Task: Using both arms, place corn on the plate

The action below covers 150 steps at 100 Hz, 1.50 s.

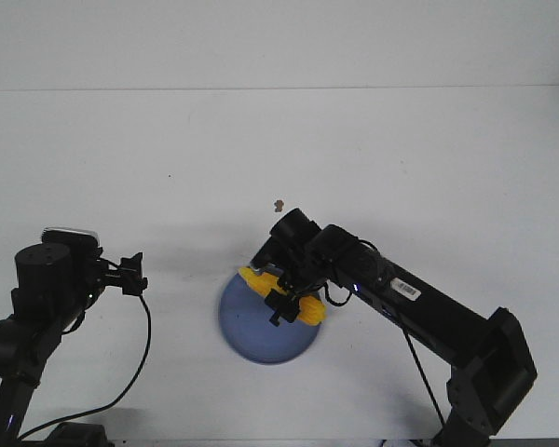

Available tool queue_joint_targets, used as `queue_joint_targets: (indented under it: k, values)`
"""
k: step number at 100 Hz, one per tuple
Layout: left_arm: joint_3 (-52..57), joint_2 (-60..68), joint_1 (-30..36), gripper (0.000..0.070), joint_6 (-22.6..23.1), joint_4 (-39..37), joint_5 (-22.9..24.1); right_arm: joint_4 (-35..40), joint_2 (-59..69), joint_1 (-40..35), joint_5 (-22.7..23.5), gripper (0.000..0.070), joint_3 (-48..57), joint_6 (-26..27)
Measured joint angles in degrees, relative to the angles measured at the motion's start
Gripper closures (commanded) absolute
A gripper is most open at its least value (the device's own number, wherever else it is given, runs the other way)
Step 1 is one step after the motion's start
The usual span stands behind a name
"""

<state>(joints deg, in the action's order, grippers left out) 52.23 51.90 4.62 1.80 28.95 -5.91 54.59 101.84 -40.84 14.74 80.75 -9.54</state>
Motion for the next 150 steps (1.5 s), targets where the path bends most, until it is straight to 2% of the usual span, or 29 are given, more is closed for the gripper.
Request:
queue_joint_targets:
  k: [48, 92, 105, 123, 150]
  values:
    - [0.00, 0.00, 0.00, 0.0198, -0.28, -0.02, 0.00, -2.14, -0.55, 2.16, 0.26, 0.0201, 0.00, 0.98]
    - [0.00, 0.00, 0.00, 0.0198, -0.98, 0.00, 0.00, -2.89, -18.97, 23.58, -1.49, 0.0220, -0.81, 2.58]
    - [0.00, 0.00, 0.00, 0.0198, -1.07, 0.00, 0.00, -3.74, -27.47, 29.88, -2.08, 0.0220, -5.86, 2.60]
    - [0.00, 0.00, 0.00, 0.0198, -1.14, 0.00, 0.00, -9.57, -41.62, 38.25, -4.07, 0.0220, -16.70, 4.33]
    - [0.00, 0.00, 0.00, 0.0199, -1.95, 0.00, 0.00, -17.05, -62.38, 42.73, -4.20, 0.0220, -30.58, 6.84]
